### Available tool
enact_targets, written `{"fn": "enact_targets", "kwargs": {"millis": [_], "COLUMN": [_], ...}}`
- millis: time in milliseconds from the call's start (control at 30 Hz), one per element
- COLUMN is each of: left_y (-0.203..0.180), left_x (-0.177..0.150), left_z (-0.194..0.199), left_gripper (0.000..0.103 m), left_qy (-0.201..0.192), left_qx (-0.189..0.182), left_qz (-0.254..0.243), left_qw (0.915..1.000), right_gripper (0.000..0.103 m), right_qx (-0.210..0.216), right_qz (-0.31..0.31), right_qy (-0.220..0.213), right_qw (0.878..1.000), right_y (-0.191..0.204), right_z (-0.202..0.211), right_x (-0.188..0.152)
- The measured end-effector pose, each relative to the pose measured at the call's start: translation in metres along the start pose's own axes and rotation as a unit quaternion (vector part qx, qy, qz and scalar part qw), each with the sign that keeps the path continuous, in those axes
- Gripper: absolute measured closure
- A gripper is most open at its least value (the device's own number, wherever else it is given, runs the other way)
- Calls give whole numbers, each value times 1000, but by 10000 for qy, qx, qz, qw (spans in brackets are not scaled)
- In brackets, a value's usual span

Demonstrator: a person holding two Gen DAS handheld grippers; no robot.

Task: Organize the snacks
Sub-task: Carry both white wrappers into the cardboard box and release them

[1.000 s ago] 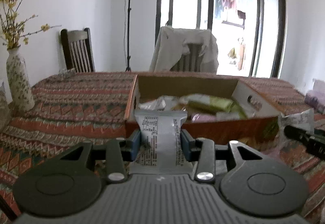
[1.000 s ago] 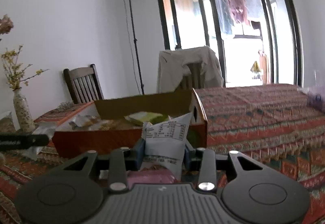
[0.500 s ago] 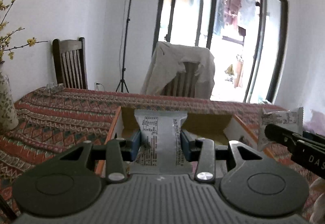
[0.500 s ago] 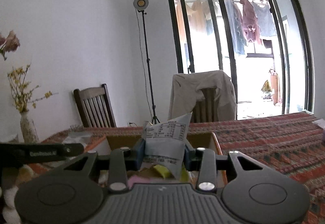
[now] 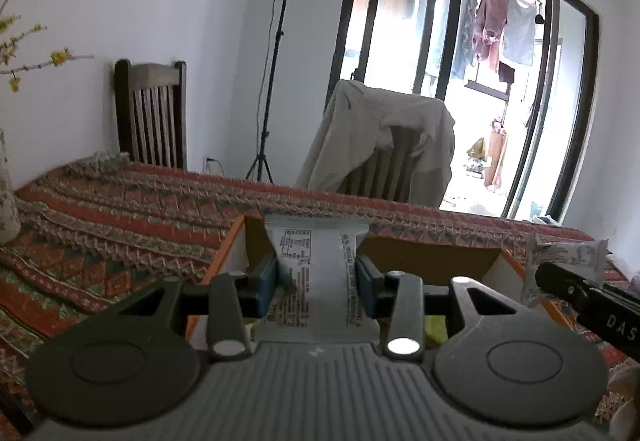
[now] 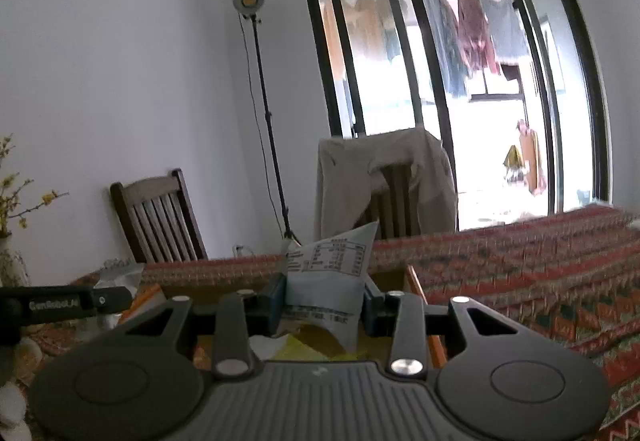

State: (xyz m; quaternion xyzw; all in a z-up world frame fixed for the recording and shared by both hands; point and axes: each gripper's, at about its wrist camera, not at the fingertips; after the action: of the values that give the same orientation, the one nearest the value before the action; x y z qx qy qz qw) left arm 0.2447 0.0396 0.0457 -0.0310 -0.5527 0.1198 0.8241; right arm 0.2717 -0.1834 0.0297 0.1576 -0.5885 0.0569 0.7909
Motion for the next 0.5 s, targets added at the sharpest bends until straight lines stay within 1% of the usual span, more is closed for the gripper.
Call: {"fn": "enact_targets", "kwargs": {"millis": [300, 400, 433, 467, 500], "left_y": [3, 2, 2, 2, 3], "left_x": [-13, -17, -19, -19, -20], "left_z": [-12, -13, -13, -13, -12], "left_gripper": [61, 60, 59, 55, 43], "left_qy": [128, 151, 162, 156, 135], "left_qx": [107, 63, 38, 23, -8], "left_qz": [-73, -132, -149, -146, -123], "left_qw": [9998, 9998, 9998, 9998, 9998], "right_gripper": [66, 65, 63, 60, 56], "right_qx": [-164, -150, -164, -166, -164], "right_qz": [128, 182, 181, 181, 176], "right_qy": [234, 332, 342, 336, 344], "right_qw": [9995, 9992, 9991, 9991, 9991], "right_y": [3, 5, 5, 6, 5], "right_z": [-9, -12, -12, -12, -10], "right_x": [-14, -18, -19, -19, -19]}}
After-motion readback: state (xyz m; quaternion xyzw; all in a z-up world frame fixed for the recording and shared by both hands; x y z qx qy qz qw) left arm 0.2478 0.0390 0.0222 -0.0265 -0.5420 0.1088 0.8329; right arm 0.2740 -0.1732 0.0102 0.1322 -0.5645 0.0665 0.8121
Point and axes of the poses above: each gripper's, at about its wrist camera, not at the fingertips, and z roughly against the way its jaws point, y to its left, x to its top, and after that the axes turned 2 degrees about z, right-handed
